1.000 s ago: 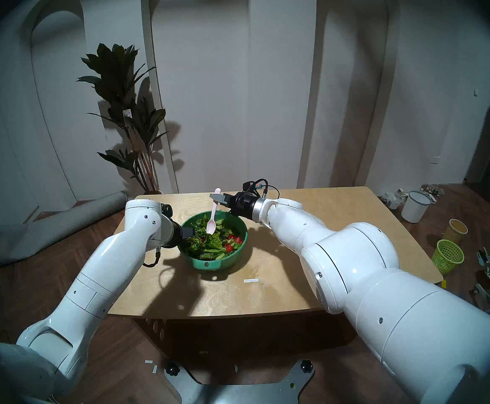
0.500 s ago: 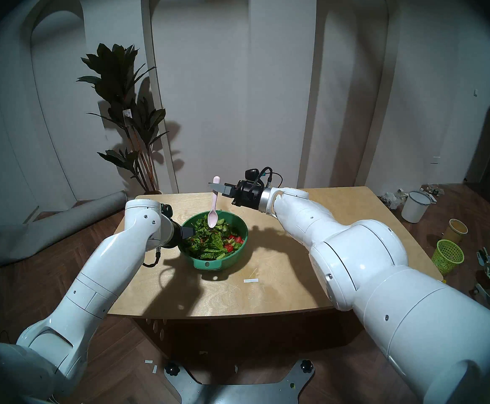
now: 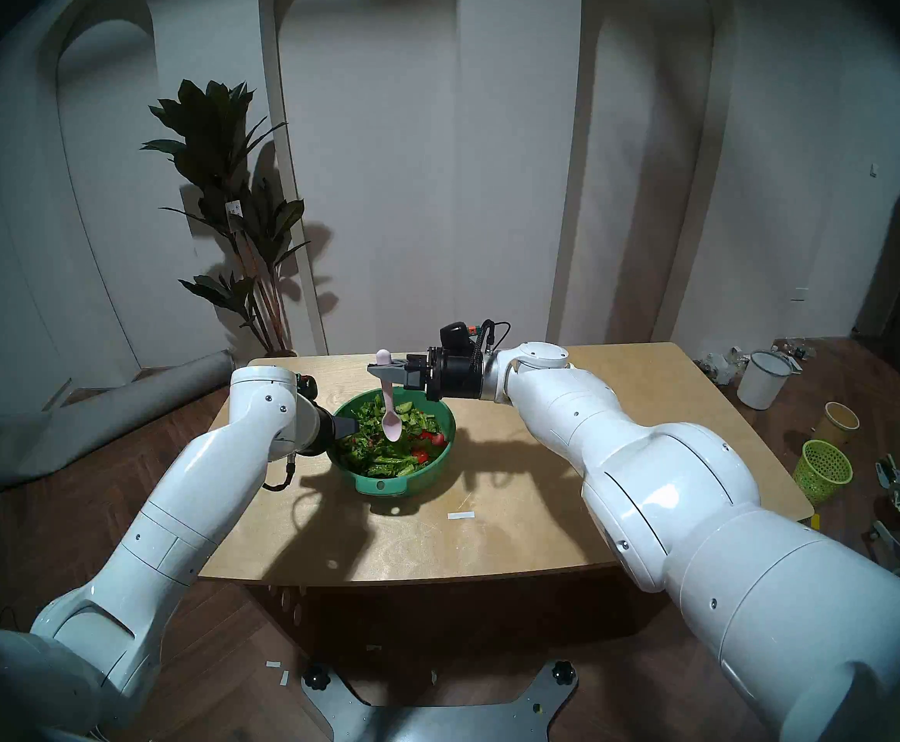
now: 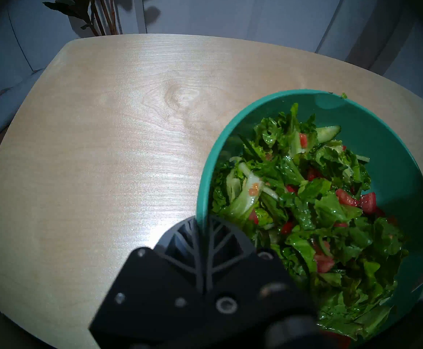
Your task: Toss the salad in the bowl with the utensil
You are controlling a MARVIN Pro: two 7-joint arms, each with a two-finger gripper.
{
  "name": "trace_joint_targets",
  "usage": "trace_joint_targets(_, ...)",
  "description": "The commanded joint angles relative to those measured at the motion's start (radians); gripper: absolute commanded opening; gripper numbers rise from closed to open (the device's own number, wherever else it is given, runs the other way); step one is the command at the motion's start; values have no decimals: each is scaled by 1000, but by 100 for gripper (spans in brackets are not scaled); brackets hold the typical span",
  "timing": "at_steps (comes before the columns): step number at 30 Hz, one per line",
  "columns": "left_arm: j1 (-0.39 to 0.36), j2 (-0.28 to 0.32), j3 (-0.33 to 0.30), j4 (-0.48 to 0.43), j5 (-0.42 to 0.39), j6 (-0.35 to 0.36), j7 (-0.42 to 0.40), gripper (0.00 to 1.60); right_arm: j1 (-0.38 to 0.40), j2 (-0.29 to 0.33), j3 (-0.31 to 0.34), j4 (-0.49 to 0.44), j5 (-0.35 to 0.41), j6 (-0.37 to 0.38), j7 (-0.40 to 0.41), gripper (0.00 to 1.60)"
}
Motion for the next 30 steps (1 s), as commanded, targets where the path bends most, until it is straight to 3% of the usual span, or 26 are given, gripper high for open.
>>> trace_joint_targets(1,-16,-3,-2,-13,-4,-2,76,0,-42,12,-22,-49,32,-82,11,0)
trace_joint_targets(12,-16,-3,-2,-13,-3,-2,75,0,-62,27,-97,-64,43,-139,11,0)
trace_joint_targets(30,-13,4,0,-10,11,-2,34,0,-30,107,-258,-8,-83,-348,11,0)
